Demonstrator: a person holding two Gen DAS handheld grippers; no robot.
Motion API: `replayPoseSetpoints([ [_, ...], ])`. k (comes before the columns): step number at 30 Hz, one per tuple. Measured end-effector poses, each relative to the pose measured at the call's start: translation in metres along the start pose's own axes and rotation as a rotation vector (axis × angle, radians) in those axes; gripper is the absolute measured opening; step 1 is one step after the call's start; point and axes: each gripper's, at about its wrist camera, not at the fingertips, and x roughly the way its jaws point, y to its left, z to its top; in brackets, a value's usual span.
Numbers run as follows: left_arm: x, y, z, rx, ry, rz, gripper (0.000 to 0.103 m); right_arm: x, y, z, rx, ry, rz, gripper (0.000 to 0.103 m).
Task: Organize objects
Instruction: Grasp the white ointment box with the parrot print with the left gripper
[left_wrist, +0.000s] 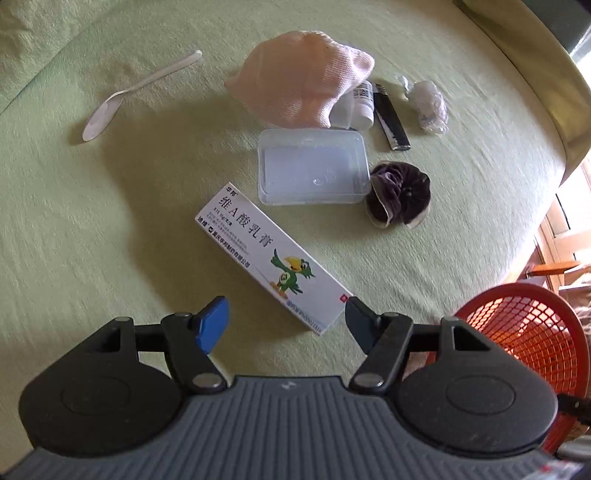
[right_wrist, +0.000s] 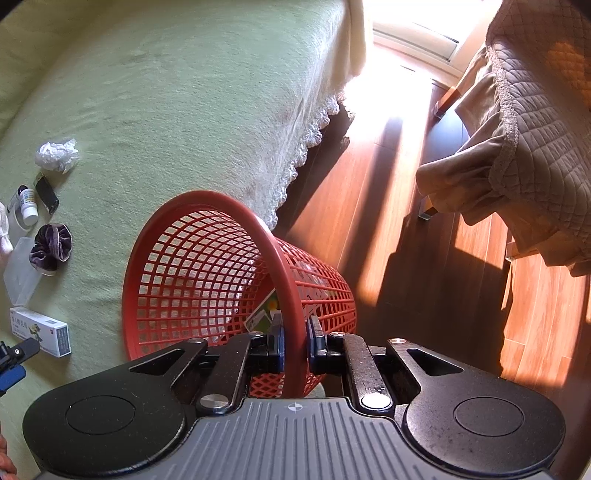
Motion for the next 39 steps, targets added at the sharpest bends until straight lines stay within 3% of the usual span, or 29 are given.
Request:
replayPoseSetpoints([
  [5, 0.018, 0.008, 0.015, -0.106, 0.021, -0.033, 0.065, 0.001, 0.000, -0.001, 0.014, 0.006, -0.007, 0.008],
  [10, 0.032, 0.010, 0.024, -0.110, 0.034, -0.019, 0.059, 0.002, 0.000, -0.001, 0.027, 0.012, -0.015, 0.008],
  [18, 0.033, 0.024, 0.018, 0.030, 0.048, 0.032, 0.036, 0.002, 0.001, -0.001, 0.026, 0.011, -0.017, 0.008],
  [26, 0.031, 0.024, 0.008, 0.166, 0.056, 0.100, 0.033, 0.001, 0.001, -0.003, 0.024, 0.012, -0.013, 0.008],
  [34, 0.013, 0.010, -0.002, 0.233, 0.040, 0.098, 0.032, 0.002, 0.001, -0.005, 0.016, 0.007, -0.008, 0.008],
  [39, -0.008, -0.010, -0.005, 0.286, 0.029, 0.058, 0.032, 0.001, 0.002, -0.004, 0.004, 0.002, -0.006, 0.008],
])
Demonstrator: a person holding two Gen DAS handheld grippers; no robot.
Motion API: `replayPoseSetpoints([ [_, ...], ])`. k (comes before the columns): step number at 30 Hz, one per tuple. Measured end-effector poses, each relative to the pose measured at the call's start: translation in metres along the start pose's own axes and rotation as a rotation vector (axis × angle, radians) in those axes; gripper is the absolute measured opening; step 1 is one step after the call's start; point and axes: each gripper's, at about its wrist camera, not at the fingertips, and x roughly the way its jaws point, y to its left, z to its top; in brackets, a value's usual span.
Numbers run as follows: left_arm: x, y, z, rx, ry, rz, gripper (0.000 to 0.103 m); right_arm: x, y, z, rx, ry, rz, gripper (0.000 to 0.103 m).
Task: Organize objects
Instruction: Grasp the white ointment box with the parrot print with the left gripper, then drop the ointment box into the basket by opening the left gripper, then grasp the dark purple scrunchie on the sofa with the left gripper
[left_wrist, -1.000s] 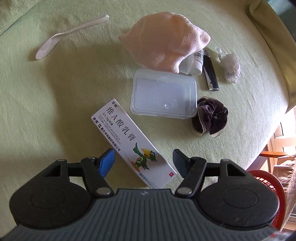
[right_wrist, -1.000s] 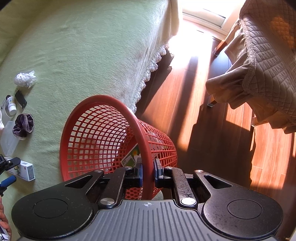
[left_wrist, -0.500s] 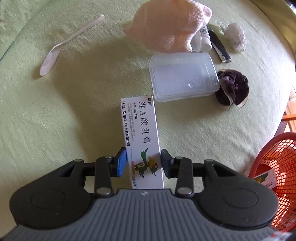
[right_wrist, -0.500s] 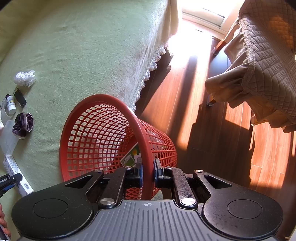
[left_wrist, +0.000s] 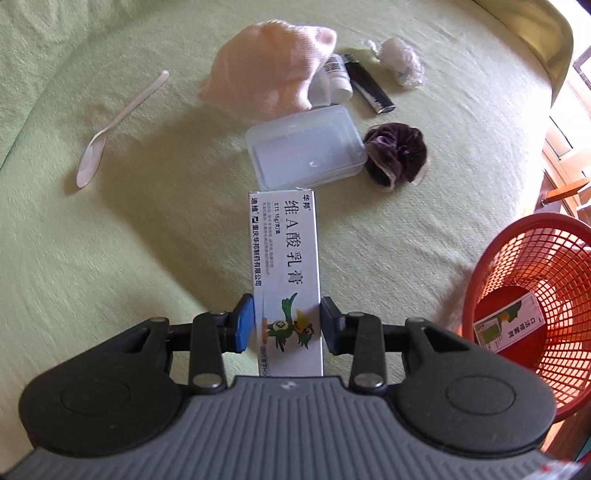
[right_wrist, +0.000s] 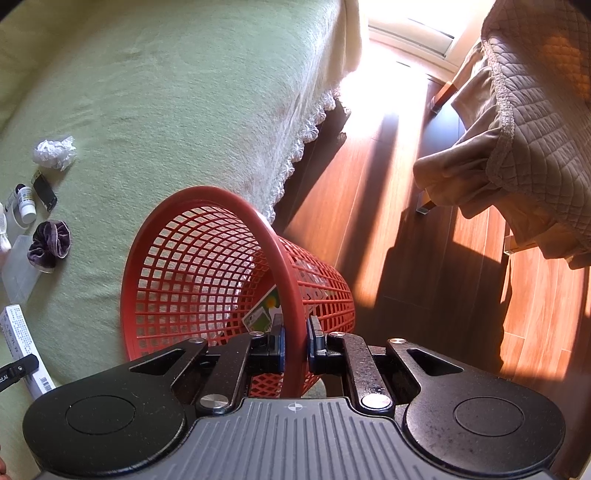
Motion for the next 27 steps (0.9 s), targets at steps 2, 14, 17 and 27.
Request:
replayPoseSetpoints([
  [2, -0.009, -0.010, 0.000, 0.023, 0.003, -0.021, 0.032, -0.001, 0.001, 0.000, -0.006, -0.002, 0.000, 0.008],
  [14, -0.031, -0.099, -0.012, 0.195, 0.052, -0.205, 0.033, 0.000, 0.000, 0.001, -0.017, -0.002, 0.012, 0.008],
  [17, -0.033, -0.121, -0.014, 0.227, 0.063, -0.259, 0.033, 0.000, -0.002, 0.001, -0.016, -0.001, 0.017, 0.008],
  [27, -0.043, -0.156, -0.018, 0.275, 0.068, -0.368, 0.042, 0.000, -0.003, -0.001, -0.013, -0.002, 0.028, 0.008],
])
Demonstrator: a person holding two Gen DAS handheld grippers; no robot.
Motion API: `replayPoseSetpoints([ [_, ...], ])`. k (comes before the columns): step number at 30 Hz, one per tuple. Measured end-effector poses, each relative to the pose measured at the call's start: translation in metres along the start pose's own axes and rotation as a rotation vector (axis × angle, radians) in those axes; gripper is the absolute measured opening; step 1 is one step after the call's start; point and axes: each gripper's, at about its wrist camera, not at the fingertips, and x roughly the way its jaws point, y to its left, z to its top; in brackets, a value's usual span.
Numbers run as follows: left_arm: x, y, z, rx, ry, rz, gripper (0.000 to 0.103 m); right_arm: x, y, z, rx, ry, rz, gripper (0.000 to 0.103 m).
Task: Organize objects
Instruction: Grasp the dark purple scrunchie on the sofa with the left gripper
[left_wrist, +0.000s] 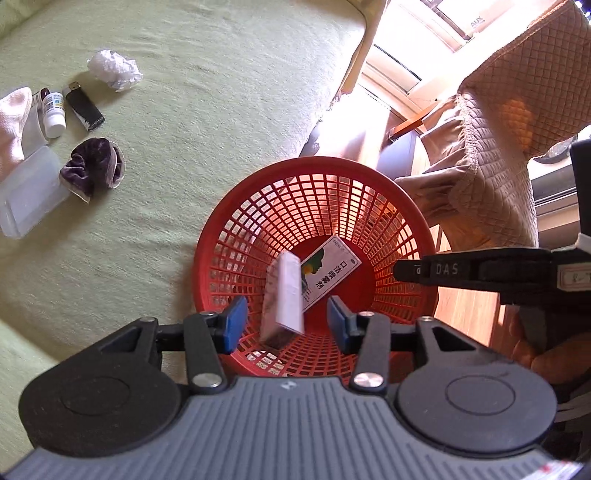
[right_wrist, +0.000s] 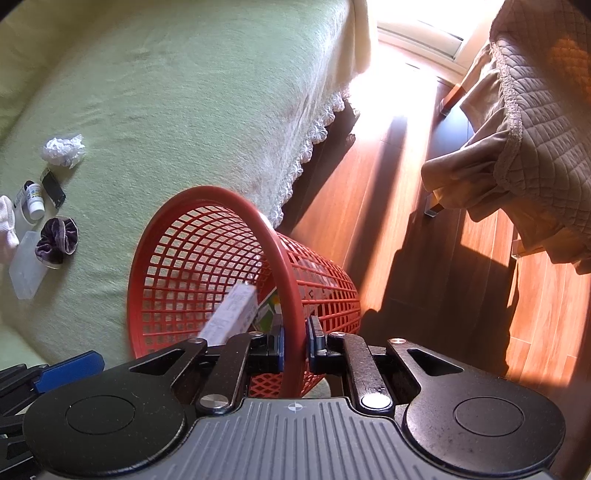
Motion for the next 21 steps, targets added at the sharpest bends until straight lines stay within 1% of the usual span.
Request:
replayPoseSetpoints([
  [5, -0.002, 0.022, -0.007, -0.026, 0.014, 0.059, 0.042, 0.000, -0.001, -0.001, 0.008, 0.002, 0.002, 0.008],
  [10, -0.009, 0.055, -0.015, -0.048, 0.005, 0.159, 0.042, 0.000, 0.000, -0.001, 0.011, 0.001, 0.002, 0.008],
  [14, -0.016, 0.078, -0.020, -0.054, -0.023, 0.234, 0.042, 0.000, -0.004, 0.000, 0.039, 0.002, 0.006, 0.008],
  [17, -0.022, 0.089, -0.020, -0.059, -0.043, 0.266, 0.042, 0.001, -0.014, 0.005, 0.104, 0.008, 0.021, 0.008],
  [21, -0.026, 0.096, -0.017, -0.064, -0.068, 0.272, 0.042, 0.003, -0.028, 0.014, 0.168, 0.013, 0.044, 0.008],
])
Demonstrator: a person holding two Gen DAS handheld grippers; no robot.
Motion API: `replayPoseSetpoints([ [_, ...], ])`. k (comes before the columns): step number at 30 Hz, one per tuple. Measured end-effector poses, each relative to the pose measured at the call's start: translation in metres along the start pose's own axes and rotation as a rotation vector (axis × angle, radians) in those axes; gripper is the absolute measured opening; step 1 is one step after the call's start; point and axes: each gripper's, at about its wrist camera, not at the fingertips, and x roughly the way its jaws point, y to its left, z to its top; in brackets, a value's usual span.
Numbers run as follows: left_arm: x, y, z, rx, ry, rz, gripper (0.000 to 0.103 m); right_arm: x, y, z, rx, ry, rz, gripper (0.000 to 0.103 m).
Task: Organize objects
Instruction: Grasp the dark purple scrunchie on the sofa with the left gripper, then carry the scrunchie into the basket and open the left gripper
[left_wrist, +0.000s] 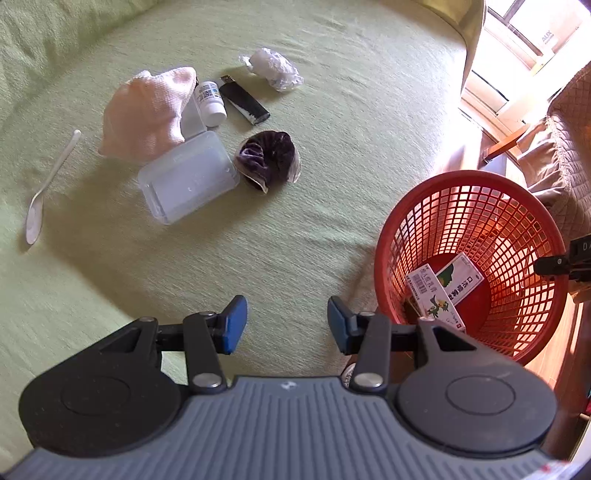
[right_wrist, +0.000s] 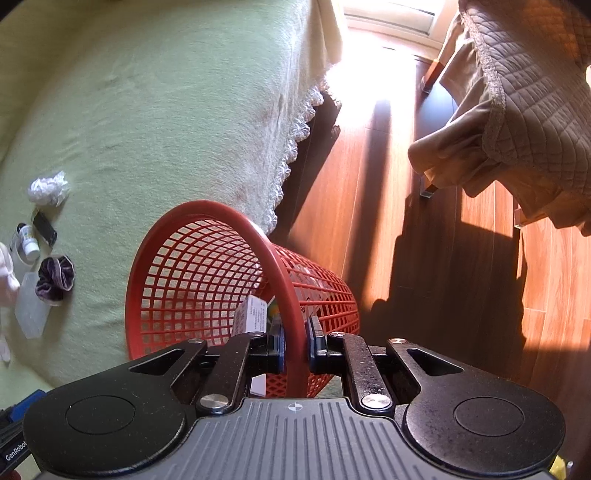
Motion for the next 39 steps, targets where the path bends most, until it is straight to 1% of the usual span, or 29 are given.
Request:
replayPoseSetpoints([
  [4, 0.002, -0.002, 0.004, 0.015, -0.014, 0.004, 0.042, -0.005, -0.007, 0.013, 0.040, -0.019, 0.003, 0.008],
  [8, 0.006, -0.004, 0.011, 0.042, -0.031, 0.013, 0.042, -0.012, -0.006, 0.027, 0.053, -0.064, -0.018, 0.007],
  [13, 0.012, -0.005, 0.031, 0.080, -0.073, 0.022, 0.044, -0.013, 0.001, 0.042, 0.046, -0.105, -0.055, 0.007],
  [15, 0.015, -0.005, 0.040, 0.103, -0.093, 0.030, 0.047, -0.013, 0.005, 0.046, 0.032, -0.108, -0.066, 0.007],
  [19, 0.026, -0.006, 0.059, 0.169, -0.119, 0.050, 0.047, -0.011, 0.009, 0.050, 0.022, -0.107, -0.076, 0.007],
  [23, 0.040, -0.008, 0.076, 0.208, -0.125, 0.057, 0.050, -0.010, 0.008, 0.051, 0.029, -0.102, -0.079, 0.007],
  [26, 0.052, -0.009, 0.085, 0.223, -0.121, 0.061, 0.050, -0.009, 0.008, 0.053, 0.036, -0.099, -0.080, 0.007],
  [31, 0.071, -0.009, 0.095, 0.254, -0.095, 0.066, 0.050, -0.009, 0.011, 0.058, 0.028, -0.102, -0.086, 0.008],
  [35, 0.082, -0.010, 0.098, 0.259, -0.068, 0.076, 0.043, -0.010, 0.014, 0.059, 0.005, -0.108, -0.093, 0.008],
  [36, 0.084, -0.010, 0.098, 0.258, -0.064, 0.079, 0.036, -0.010, 0.016, 0.059, -0.004, -0.110, -0.096, 0.008],
  [37, 0.086, -0.009, 0.099, 0.255, -0.059, 0.084, 0.034, -0.010, 0.017, 0.059, -0.010, -0.110, -0.098, 0.008],
  [38, 0.086, -0.008, 0.099, 0.252, -0.057, 0.085, 0.025, -0.010, 0.018, 0.059, -0.015, -0.111, -0.100, 0.008],
  [39, 0.086, -0.007, 0.099, 0.248, -0.059, 0.088, 0.022, -0.010, 0.019, 0.059, -0.021, -0.112, -0.102, 0.008],
])
